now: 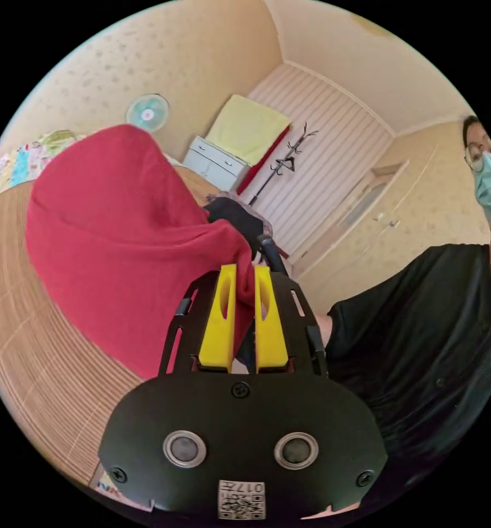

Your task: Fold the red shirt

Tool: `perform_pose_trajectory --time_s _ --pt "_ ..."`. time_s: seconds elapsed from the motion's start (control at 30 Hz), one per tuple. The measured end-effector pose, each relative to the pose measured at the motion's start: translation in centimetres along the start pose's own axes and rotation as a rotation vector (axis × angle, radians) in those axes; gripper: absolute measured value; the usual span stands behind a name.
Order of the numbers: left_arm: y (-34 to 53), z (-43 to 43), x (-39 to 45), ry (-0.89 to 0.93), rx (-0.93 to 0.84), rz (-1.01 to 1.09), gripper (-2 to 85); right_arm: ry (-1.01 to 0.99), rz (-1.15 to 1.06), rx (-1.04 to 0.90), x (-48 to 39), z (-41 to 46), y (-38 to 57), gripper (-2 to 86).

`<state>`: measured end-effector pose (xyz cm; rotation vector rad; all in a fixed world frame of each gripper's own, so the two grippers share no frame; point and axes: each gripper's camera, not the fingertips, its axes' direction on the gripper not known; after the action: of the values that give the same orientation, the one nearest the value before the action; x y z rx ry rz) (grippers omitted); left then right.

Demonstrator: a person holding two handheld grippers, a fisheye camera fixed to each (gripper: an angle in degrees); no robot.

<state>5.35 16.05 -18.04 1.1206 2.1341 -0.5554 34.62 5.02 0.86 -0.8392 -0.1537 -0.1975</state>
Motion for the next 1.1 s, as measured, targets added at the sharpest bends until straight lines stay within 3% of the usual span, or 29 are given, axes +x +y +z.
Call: perform_pose_trajectory --time_s 0.07,0.27,0.4,0.47,0.63,0.73,0.87,0.97,1.1 --pt "1.8 8.2 -1.5 0.031 -0.109 -0.064 5.9 -0.192 0.138 -0.026 3.6 -3.5 -0.7 0.9" --pt "7.7 16.1 -4.3 0.217 -0.158 -0.226 11.6 -0.308 0.429 0.020 10.1 -9.8 2.7 3.3" --pt "9.3 15.5 -1.5 0.169 -0.237 -0.085 12.6 -0.391 0.481 0.033 11.4 -12.7 4.0 8.1" --pt "10.6 14.0 0.8 0.101 -0.250 0.001 12.7 -0.561 0.502 0.097 11.9 -14.1 4.4 11.5" --pt "13.7 9.0 2.0 -0.073 -0.126 -0.001 12.6 -0.756 0.492 0.210 9.8 -16.5 3.2 13.5" --pt "15.0 7.2 0.0 -0.145 -0.076 -0.090 12.6 -0.715 0.416 0.157 5.3 -16.7 0.5 13.6" --pt "15.8 6.2 -3.3 -0.126 -0.031 -0.198 12.7 -0.449 0.310 0.043 -2.1 -15.8 -3.1 10.4" --pt "15.8 5.9 -4.4 -0.112 -0.013 -0.226 12.8 -0.375 0.273 -0.028 -5.4 -14.5 -3.7 6.6" --pt "15.8 6.5 -5.5 -0.160 -0.051 -0.250 12.1 -0.164 0.266 -0.047 -6.9 -12.6 -2.8 4.3"
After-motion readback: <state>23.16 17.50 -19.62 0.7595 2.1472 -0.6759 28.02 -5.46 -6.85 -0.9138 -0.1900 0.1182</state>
